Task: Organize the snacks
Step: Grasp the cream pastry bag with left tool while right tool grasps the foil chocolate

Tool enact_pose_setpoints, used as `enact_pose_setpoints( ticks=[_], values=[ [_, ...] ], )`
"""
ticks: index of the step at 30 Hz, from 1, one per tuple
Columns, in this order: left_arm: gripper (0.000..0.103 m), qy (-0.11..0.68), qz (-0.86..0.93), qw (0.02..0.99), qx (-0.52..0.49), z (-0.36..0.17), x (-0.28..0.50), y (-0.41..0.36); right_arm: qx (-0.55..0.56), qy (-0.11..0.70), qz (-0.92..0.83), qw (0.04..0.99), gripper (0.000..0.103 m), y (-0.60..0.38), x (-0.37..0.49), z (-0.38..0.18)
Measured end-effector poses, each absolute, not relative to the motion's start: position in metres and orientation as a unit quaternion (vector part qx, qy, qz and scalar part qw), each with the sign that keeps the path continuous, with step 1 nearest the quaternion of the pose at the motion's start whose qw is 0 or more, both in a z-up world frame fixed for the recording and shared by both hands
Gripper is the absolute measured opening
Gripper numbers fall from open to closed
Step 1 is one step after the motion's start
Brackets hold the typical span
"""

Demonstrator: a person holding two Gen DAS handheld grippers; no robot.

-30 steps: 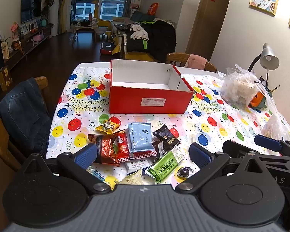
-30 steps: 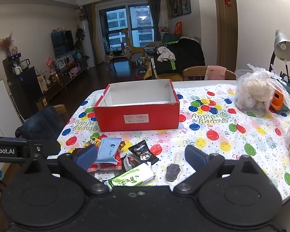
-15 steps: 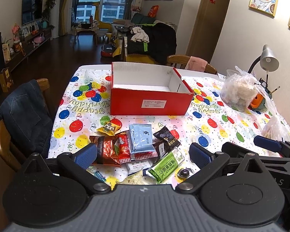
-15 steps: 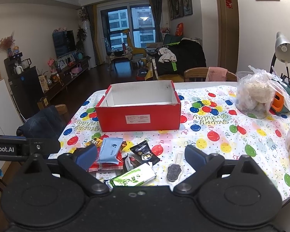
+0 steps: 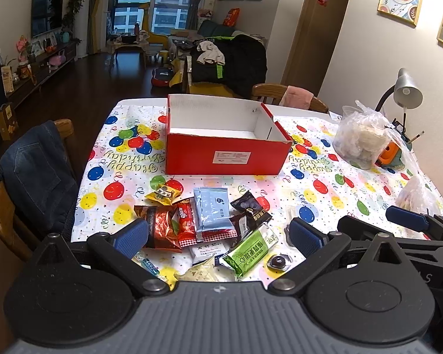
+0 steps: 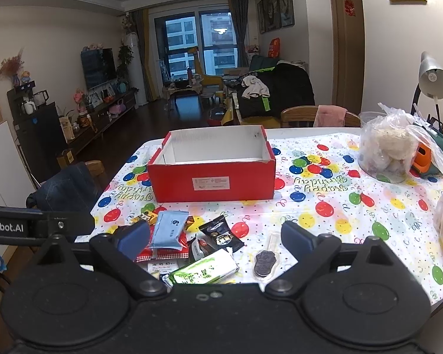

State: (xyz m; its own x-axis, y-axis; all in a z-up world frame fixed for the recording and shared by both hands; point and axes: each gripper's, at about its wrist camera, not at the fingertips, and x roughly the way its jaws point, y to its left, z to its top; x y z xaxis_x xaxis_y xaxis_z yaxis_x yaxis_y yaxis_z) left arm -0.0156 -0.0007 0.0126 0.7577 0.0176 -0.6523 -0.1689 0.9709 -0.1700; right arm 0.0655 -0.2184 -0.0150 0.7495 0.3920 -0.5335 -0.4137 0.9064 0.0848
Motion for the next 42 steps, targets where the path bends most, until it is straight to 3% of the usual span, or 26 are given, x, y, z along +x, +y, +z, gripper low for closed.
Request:
enact_pose_setpoints(
  ticks=[10,22,26,35,42],
  values=[
    [0.102,0.356,0.055,0.924,-0.13,0.003,-0.012,0.006,-0.032,0.292,0.199,0.935,0.095,-0.223,0.071,-0.023],
    [0.102,0.42,0.104,0.887,-0.163,-0.043,0.011,0.04,-0.046,0.361,0.173,0.915,0.091,-0.237,0.116,-0.074],
    [0.102,0.446,0.099,0.873,-0.168,-0.058,0.018,0.037,-0.062,0.378,0.196,0.903,0.082,-0.235,0.127,-0.09],
    [0.101,0.504,0.087,0.839,-0.187,-0.093,0.035,0.028,-0.152,0.408,0.293,0.851,0.08,-0.206,0.141,-0.129],
    [0.086,0.53,0.093,0.816,-0.211,-0.115,0.05,0.029,-0.227,0.414,0.342,0.813,0.07,-0.185,0.153,-0.152]
  ],
)
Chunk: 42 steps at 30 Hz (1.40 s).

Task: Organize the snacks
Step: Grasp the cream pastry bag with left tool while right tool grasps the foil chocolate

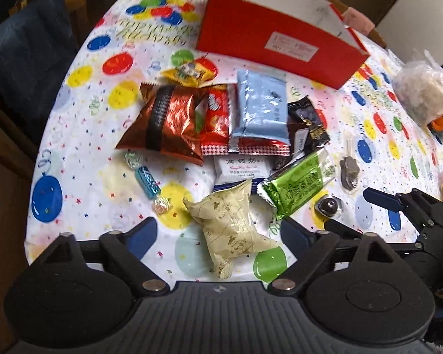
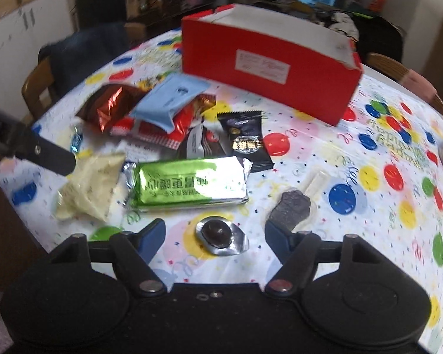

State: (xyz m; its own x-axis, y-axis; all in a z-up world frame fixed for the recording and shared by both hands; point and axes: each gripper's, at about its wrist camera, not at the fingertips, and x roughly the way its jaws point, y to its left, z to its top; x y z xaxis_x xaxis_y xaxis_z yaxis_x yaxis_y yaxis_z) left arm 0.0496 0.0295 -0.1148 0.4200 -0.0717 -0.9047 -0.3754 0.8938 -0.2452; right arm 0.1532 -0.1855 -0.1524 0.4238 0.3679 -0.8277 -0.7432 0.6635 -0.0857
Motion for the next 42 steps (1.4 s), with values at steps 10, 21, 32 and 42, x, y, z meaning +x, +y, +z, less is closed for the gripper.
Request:
enact_pose_setpoints(
  ticks=[10,21,32,42],
  values=[
    [0.075,0.548,0.083,0.79,-0.261,-0.134,0.062,0.032,-0.263,0.43,0.361,0.785,0.056,-0.179,0.171,-0.174],
    [0.054,0.564,0.078,0.769,-0.289,-0.154,0.071,0.034,-0.256,0.431,0.37,0.782,0.048,-0.179,0.175,-0.176],
    [0.041,0.56,0.078,0.77,-0.296,-0.16,0.071,0.039,-0.242,0.431,0.356,0.793,0.034,-0.182,0.172,-0.175],
    [0.032,0.551,0.079,0.777,-0.295,-0.156,0.062,0.043,-0.218,0.435,0.327,0.81,0.033,-0.189,0.169,-0.168]
  ],
)
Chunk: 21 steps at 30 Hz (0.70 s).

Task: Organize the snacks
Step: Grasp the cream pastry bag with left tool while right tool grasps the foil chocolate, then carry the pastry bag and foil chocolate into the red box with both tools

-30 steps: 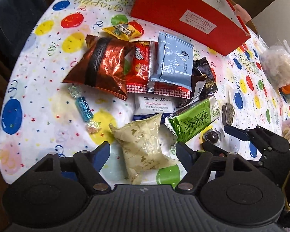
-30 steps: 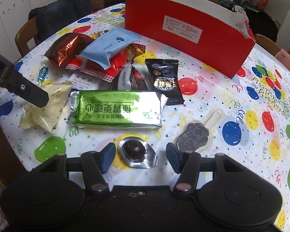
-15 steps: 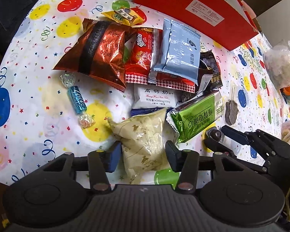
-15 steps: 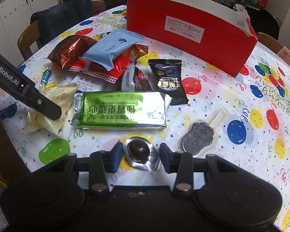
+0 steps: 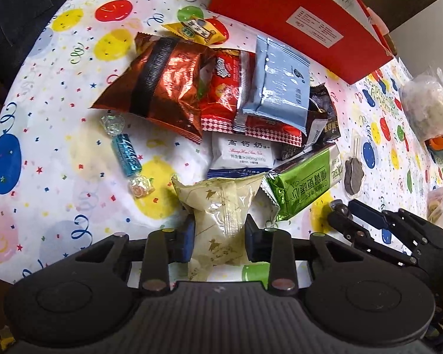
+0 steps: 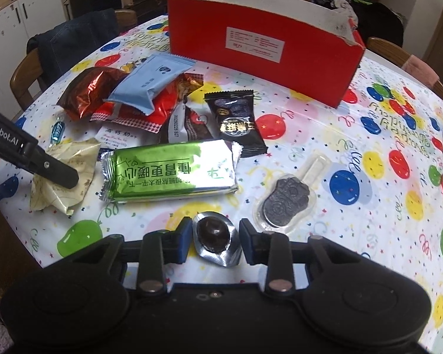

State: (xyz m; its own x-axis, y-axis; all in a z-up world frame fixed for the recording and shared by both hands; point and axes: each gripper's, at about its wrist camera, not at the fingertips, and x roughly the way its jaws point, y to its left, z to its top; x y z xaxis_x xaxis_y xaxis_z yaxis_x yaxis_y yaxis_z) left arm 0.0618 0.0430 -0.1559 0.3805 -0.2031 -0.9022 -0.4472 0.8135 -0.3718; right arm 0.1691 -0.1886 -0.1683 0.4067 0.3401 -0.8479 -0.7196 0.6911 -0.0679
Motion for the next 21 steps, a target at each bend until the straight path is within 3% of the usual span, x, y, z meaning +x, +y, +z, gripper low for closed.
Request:
enact_pose_setpoints(
  ticks=[21],
  values=[
    [0.032,0.473,0.065,0.848,-0.231,-0.084,0.039,0.043,-0.155,0.363,0.315,0.863,0.033,-0.185,0.139,-0.089]
  ],
)
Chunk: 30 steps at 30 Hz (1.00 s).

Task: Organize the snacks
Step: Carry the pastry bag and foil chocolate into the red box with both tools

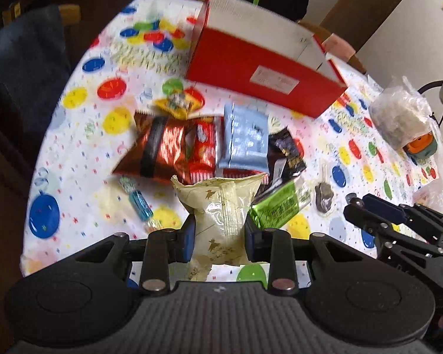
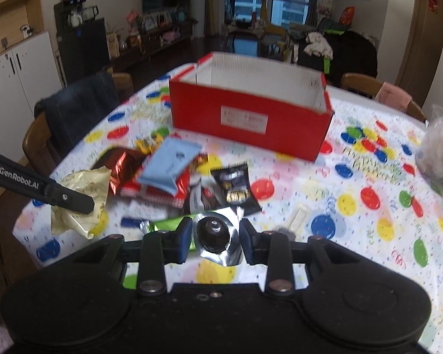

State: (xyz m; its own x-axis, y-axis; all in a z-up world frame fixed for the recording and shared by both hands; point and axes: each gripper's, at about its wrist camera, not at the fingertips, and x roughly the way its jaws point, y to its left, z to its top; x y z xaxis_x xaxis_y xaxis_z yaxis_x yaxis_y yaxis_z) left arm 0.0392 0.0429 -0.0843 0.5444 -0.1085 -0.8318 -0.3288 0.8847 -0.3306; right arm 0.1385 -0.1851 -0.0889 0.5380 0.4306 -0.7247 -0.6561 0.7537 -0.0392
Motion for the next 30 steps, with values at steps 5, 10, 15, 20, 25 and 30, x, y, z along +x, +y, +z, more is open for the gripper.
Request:
enact_pose_setpoints(
  ticks=[5,10,15,20,25,30],
  values=[
    [0.032,0.453,0.062,0.862,-0.219,-0.065,0.039,0.047,-0.138,0.34,0.312,0.877,0.033,-0.181,0.136,-0.064],
    [0.032,0.427,0.056,0.878,-0.208,-0.043,0.043,0.049,-0.123,0.318,0.312,0.887,0.033,-0.177,0.139,-0.039],
    [0.032,0.408,0.049,0.891,-0.193,-0.022,0.056,0.05,-0.102,0.308,0.312,0.893,0.033,-0.173,0.148,-0.02],
    [0.032,0.395,0.04,0.9,-0.181,-0.002,0.076,0.051,-0.09,0.296,0.312,0.898,0.033,-0.167,0.165,0.0],
    [0.032,0.387,0.036,0.905,-0.17,0.013,0.108,0.056,-0.089,0.285,0.306,0.904,0.033,-0.159,0.191,0.013],
    [0.032,0.39,0.046,0.904,-0.169,0.019,0.145,0.065,-0.083,0.288,0.302,0.905,0.033,-0.152,0.23,0.018]
  ],
)
